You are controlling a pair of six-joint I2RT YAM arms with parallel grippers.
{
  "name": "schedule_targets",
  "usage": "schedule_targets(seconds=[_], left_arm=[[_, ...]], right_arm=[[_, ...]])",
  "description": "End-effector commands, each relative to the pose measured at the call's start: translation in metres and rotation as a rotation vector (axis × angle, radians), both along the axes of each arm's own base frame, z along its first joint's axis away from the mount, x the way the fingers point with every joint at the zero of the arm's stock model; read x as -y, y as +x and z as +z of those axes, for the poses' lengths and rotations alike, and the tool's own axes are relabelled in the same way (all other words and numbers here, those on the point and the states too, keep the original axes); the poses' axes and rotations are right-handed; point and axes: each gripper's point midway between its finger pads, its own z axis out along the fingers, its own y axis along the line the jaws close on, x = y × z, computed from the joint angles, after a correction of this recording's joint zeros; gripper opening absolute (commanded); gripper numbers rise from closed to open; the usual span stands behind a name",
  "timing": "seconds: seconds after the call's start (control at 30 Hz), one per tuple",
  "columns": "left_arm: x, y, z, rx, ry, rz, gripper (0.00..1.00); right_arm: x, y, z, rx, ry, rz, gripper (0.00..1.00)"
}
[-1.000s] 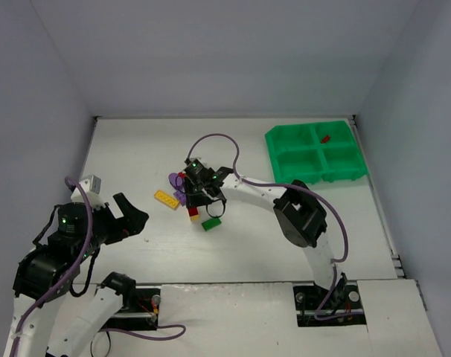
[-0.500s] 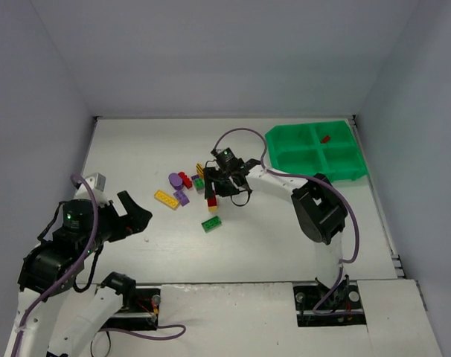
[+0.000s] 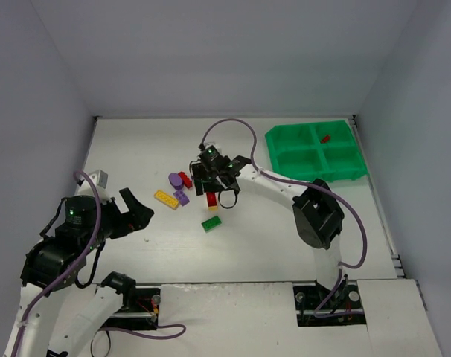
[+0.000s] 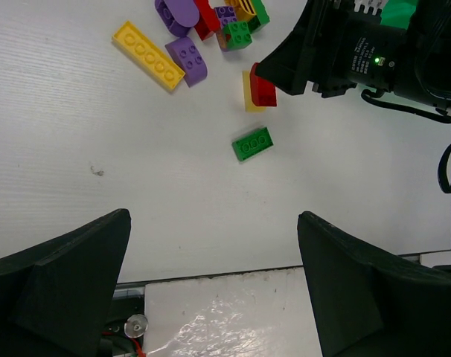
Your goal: Sort the legos into containers by color
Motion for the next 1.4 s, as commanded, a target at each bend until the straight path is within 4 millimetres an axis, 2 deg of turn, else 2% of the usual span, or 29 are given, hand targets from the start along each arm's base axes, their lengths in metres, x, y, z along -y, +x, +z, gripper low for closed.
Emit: schedule_targets(seconds=[0.0,0.27,0.57,0.67,0.77,0.87,1.03,1.07,1.2,1.37], left_arm=[[0.006,0.009,0.014,0.044,-0.024,-0.010,0.87],[0.005,0.005,0.014,0.043,-0.033,-0.005,0.87],[0.003,0.002,0.014,0.041,-0.034,0.000,0.87],[0.003,0.002,0.014,0.043,-0.034,0.003,0.87],[0.003,0.002,0.015,0.046,-0.033,0.002,0.87],[0.003,0.002,0.013,0.040,-0.033,0.002,0.87],[0.003,0.002,0.013,0.039,-0.036,0.004,0.87],[0.003,0.002,0.013,0.037,-0.036,0.004,0.87],[0.004,0.001,0.012,0.034,-0.040,0.004,0.87],[0.003,0.000,0.012,0.037,-0.045,0.006,0.87]], right_arm=[[0.009,0.003,0.003,0.019,-0.066,-0.084,0.60],[0.017,0.003,-0.010,0.013,-0.133,-0.130,0.58],[0.011,0.005,-0.023,-0.002,-0.151,-0.108,0.58],[0.007,0.006,-0.022,0.002,-0.147,-0.104,0.49],[0.004,0.007,-0.019,0.008,-0.140,-0.099,0.34],[0.003,0.006,-0.020,0.000,-0.136,-0.091,0.26],[0.004,0.005,-0.021,-0.005,-0.137,-0.085,0.28],[0.004,0.004,-0.022,-0.007,-0.138,-0.081,0.35],[0.003,0.003,-0.024,-0.012,-0.139,-0.071,0.48],[0.002,0.001,-0.025,-0.015,-0.140,-0.067,0.49]])
